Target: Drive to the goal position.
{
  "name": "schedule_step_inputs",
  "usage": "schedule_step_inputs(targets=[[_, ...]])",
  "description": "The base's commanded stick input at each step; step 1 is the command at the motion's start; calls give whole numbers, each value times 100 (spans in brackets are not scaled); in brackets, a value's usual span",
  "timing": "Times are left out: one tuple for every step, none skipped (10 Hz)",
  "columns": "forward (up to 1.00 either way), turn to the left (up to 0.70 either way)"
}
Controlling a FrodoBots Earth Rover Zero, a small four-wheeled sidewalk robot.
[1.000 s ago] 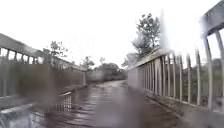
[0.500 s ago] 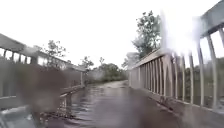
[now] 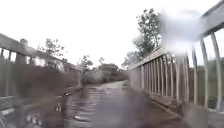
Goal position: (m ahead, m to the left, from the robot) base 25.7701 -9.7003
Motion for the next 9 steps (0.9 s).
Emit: schedule_step_inputs(targets=[[70,0],[70,0],[70,0],[70,0],[70,0],[70,0],[70,0],[70,14],[70,13]])
